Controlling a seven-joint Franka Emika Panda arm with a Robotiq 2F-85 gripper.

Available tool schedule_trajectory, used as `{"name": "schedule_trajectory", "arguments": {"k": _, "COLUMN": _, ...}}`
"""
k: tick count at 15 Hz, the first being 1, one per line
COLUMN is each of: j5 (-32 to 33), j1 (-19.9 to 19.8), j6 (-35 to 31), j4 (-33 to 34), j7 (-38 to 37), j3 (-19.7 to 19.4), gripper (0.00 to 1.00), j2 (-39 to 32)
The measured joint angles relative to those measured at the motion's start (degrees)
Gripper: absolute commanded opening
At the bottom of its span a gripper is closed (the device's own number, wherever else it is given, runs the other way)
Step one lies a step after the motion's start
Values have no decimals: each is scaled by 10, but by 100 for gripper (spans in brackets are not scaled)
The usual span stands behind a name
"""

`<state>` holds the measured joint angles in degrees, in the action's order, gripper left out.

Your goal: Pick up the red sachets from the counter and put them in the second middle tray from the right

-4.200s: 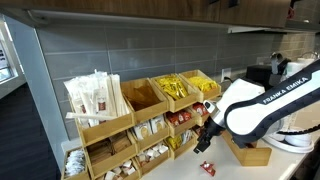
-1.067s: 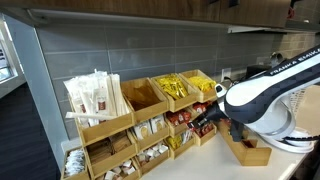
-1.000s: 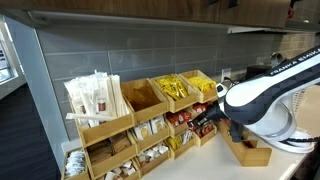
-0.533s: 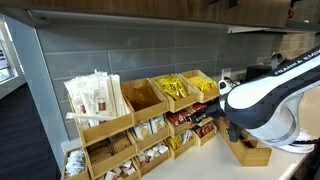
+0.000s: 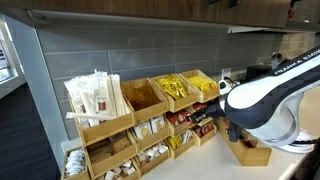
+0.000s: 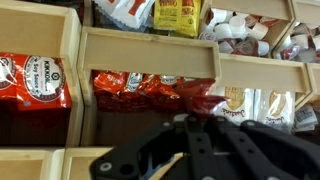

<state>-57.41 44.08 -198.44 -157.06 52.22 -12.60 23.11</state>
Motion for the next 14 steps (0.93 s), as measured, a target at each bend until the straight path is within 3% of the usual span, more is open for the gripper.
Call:
{"name": "schedule_trajectory", "arguments": {"k": 4, "j5": 15, "j1": 6, "j6": -1, "j4": 10, "j7": -1, "j3": -8, "gripper": 3, "j2": -4}}
{"name": "schedule_trajectory", "arguments": {"k": 14, "j5": 84, "j1": 65, "j6": -8, "j4": 31, "j7": -22, "j3": -104, "gripper": 3, "j2": -55}}
